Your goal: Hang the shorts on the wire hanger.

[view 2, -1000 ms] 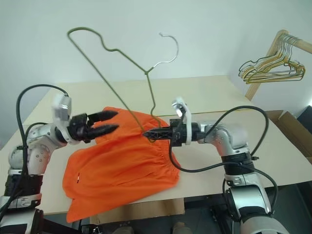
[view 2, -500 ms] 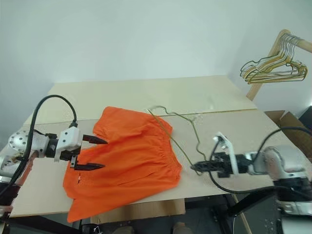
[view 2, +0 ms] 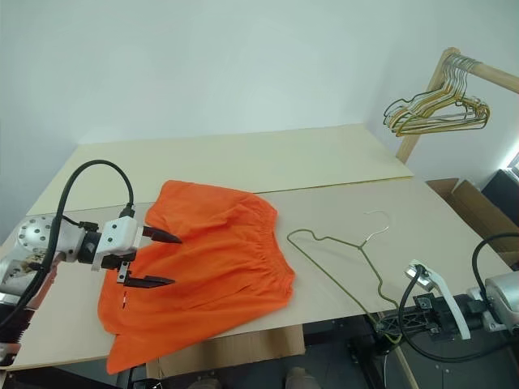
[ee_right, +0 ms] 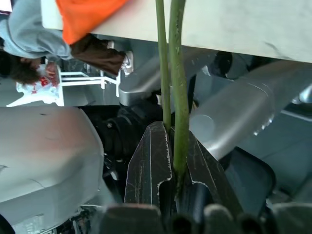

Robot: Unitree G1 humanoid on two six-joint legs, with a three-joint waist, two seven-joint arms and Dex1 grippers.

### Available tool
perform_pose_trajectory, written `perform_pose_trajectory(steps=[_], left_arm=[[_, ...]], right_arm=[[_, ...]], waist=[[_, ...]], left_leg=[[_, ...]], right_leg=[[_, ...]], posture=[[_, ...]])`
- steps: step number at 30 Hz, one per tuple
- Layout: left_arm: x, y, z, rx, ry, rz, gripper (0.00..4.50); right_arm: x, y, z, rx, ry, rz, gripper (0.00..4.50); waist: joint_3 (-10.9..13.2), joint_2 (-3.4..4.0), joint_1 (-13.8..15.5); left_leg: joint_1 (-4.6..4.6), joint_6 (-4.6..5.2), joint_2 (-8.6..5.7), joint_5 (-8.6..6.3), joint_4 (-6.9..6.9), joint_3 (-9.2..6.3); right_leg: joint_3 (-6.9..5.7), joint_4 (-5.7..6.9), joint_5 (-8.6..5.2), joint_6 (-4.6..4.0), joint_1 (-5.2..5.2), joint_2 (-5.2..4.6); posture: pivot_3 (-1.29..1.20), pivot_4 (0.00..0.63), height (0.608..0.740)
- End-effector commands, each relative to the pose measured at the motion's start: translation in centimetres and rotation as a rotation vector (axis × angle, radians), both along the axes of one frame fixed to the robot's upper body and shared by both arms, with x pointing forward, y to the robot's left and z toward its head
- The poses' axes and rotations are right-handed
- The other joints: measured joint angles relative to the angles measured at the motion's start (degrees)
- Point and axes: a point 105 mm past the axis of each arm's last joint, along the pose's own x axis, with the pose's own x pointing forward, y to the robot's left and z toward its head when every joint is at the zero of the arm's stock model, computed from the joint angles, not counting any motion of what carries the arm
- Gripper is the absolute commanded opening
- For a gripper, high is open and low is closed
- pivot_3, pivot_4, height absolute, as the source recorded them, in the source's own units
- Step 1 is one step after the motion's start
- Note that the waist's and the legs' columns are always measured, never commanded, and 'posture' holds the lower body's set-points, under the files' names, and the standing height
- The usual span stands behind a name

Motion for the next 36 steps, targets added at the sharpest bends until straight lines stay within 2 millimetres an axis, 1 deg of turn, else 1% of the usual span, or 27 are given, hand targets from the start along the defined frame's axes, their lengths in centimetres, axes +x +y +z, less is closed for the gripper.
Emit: perform_pose_trajectory(steps=[1,6,14,19,25,32,34,36], left_arm=[[0.0,-0.6,0.9,-0.016,-0.042,-0.027,4.46],[-0.1,-0.3,0.4,-0.021,-0.041,0.006,4.46],[-0.6,0.0,-0.3,-0.02,-0.037,0.035,4.46],[-0.7,0.2,-0.5,-0.015,-0.039,0.046,4.46],[-0.7,0.2,-0.6,-0.016,-0.045,0.05,4.46],[-0.7,0.2,-1.0,-0.007,-0.051,0.051,4.46],[-0.7,0.2,-1.0,-0.005,-0.053,0.052,4.46],[-0.6,0.2,-1.2,0.002,-0.054,0.052,4.46]], right_arm=[[0.8,0.5,0.4,0.028,-0.037,0.037,0.0],[1.8,1.2,-0.2,0.017,-0.044,0.073,0.0],[1.9,1.4,-0.6,0.018,-0.053,0.119,0.0],[2.8,1.6,0.3,0.053,-0.092,0.111,0.0],[3.6,2.3,0.7,0.089,-0.103,0.101,0.0],[3.4,3.6,0.4,0.116,-0.052,0.131,0.0],[3.3,3.7,0.0,0.092,-0.039,0.156,0.0],[4.2,3.7,-0.3,0.082,-0.012,0.104,0.0]], waist=[[0.01,0.01,0.17],[0.04,0.07,0.64],[0.05,0.09,1.88],[0.06,0.1,2.28],[0.06,0.11,2.41],[0.06,0.11,2.44],[0.06,0.11,2.41],[0.06,0.11,2.22]], left_leg=[[-0.02,0.0,-0.01,0.0,0.0,-0.01],[-0.1,0.06,-0.02,-0.04,0.02,0.0],[-0.09,0.09,-0.02,-0.06,0.04,0.0],[-0.05,0.09,-0.02,-0.06,0.05,0.02],[-0.05,0.09,-0.02,-0.06,0.05,0.02],[-0.07,0.1,-0.02,-0.06,0.06,0.02],[-0.07,0.1,-0.02,-0.06,0.06,0.02],[-0.05,0.1,-0.02,-0.06,0.06,0.02]], right_leg=[[0.0,0.01,0.0,0.0,-0.01,0.0],[0.0,-0.03,0.0,-0.01,-0.03,0.0],[-0.01,-0.02,0.0,-0.02,-0.02,-0.02],[-0.01,0.04,0.01,-0.02,-0.02,-0.01],[0.0,0.02,0.02,-0.04,-0.02,-0.02],[-0.01,0.02,0.08,-0.14,-0.01,-0.02],[-0.01,0.02,0.07,-0.14,-0.02,-0.01],[-0.01,0.03,0.07,-0.13,-0.01,-0.01]], posture=[[-0.02,0.0,0.74],[0.01,0.0,0.74],[0.03,0.0,0.74],[0.04,0.0,0.74],[0.04,0.0,0.74],[0.05,0.0,0.74],[0.05,0.0,0.74],[0.05,0.0,0.74]])
